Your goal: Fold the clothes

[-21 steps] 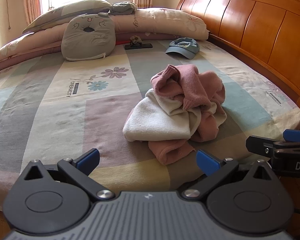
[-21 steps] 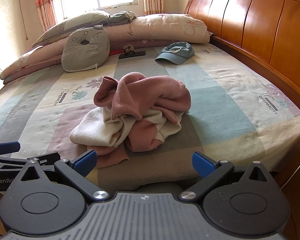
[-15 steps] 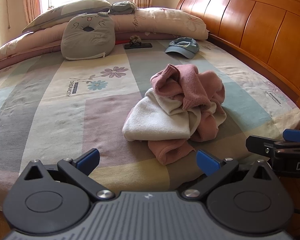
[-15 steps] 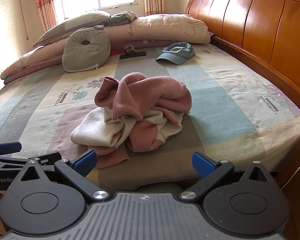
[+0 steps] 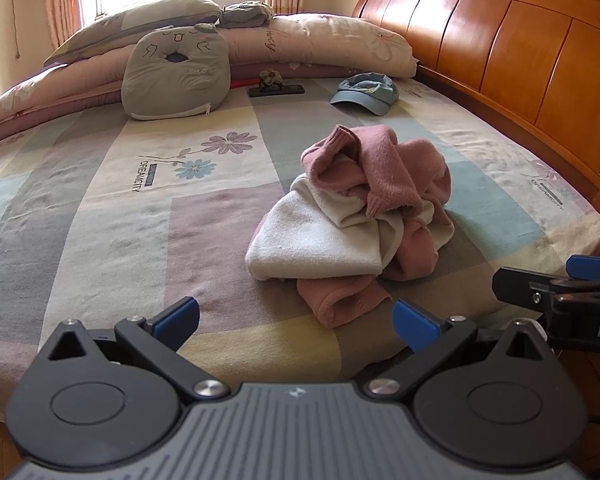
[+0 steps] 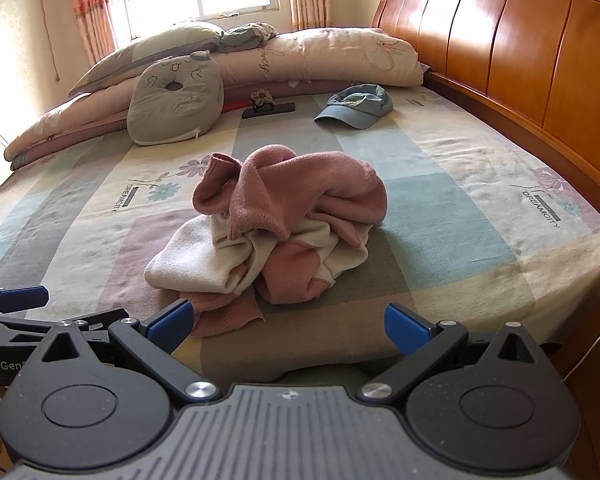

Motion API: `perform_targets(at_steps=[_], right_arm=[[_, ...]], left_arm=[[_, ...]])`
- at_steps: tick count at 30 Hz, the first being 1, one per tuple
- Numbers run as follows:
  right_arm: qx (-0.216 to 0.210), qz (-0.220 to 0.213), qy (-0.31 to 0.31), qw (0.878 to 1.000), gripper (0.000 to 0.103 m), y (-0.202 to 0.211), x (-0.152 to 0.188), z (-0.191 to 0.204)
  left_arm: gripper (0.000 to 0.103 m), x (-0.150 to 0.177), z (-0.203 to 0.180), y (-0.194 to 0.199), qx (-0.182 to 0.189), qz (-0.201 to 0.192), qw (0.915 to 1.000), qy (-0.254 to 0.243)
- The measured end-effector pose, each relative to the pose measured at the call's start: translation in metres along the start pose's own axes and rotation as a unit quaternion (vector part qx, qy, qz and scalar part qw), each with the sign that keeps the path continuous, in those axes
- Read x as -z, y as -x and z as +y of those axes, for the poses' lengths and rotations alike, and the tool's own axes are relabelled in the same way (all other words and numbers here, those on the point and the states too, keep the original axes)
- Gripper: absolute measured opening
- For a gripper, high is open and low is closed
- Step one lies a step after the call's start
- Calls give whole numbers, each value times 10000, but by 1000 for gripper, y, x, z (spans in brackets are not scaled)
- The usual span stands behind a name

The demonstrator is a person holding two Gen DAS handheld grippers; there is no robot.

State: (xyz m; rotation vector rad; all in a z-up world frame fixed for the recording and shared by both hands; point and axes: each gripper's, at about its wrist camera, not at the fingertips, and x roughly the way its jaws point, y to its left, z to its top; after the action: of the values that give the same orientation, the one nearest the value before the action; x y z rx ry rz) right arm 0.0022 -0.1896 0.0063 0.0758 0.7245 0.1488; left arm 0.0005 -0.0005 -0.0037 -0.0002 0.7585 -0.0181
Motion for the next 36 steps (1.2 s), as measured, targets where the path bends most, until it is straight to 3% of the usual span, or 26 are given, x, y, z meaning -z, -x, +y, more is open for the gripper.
perform_targets(at_steps=[19, 36], right_arm=[[-70, -21, -17, 10000, 103, -4, 3, -2], [-137, 130, -148, 9997, 103, -35, -16, -23]], left_arm=[[102, -1, 3, -8, 129, -73, 9999, 0], [102, -23, -11, -58, 322, 48, 9992, -230]])
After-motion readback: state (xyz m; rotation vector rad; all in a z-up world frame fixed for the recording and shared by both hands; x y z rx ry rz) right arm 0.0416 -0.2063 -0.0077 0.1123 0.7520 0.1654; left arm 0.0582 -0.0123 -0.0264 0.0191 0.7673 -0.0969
